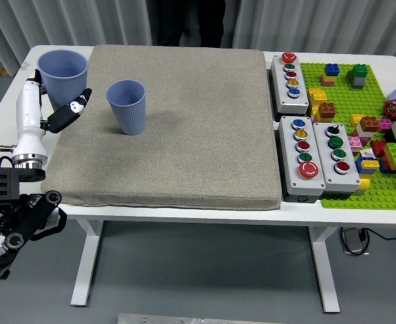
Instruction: Pick cup pour cup place
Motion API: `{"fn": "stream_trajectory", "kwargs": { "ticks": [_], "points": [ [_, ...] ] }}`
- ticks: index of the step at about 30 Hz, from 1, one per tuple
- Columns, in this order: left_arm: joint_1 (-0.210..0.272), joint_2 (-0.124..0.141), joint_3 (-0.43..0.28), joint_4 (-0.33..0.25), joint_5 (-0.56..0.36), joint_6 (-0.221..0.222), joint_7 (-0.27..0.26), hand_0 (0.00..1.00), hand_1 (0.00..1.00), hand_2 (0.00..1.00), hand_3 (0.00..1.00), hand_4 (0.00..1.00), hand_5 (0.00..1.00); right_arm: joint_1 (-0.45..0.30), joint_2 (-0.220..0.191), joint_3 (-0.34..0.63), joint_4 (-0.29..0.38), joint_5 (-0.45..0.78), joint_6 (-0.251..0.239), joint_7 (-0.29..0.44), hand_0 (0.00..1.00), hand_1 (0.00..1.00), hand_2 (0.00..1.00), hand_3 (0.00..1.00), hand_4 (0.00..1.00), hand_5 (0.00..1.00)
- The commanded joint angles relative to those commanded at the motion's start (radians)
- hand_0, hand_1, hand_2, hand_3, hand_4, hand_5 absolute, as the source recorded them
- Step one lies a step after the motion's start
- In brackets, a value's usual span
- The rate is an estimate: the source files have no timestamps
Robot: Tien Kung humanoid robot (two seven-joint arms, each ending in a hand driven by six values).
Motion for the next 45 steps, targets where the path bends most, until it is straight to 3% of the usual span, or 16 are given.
{"fn": "stream_trajectory", "kwargs": {
  "ticks": [15,26,30,39,45],
  "points": [
    [0.052,0.013,0.033,-0.028,0.019,0.000,0.006,0.496,0.458,0.522,0.503,0.773,0.263,-0.014,0.002,0.001,0.000,-0.009,0.000,-0.002,0.675,0.616,0.569,0.574,0.002,0.223],
    [0.002,0.028,0.044,0.051,0.094,0.000,0.043,0.496,0.457,0.522,0.503,0.774,0.268,-0.007,-0.001,-0.003,-0.001,0.000,-0.003,0.001,0.675,0.616,0.569,0.574,0.002,0.224],
    [-0.018,0.036,0.058,0.063,0.142,0.000,0.068,0.497,0.458,0.522,0.503,0.772,0.271,-0.005,-0.001,-0.005,-0.002,0.001,-0.003,0.002,0.675,0.616,0.569,0.574,0.002,0.223],
    [-0.063,0.055,0.048,0.047,0.378,0.000,0.157,0.497,0.456,0.521,0.500,0.771,0.277,0.000,-0.003,-0.007,-0.002,0.008,-0.005,0.004,0.675,0.616,0.569,0.574,0.002,0.223],
    [-0.080,0.062,0.042,0.041,0.456,-0.007,0.180,0.499,0.456,0.517,0.501,0.771,0.276,0.003,-0.004,-0.010,-0.002,0.015,-0.006,0.005,0.675,0.616,0.568,0.574,0.002,0.223]
  ]
}}
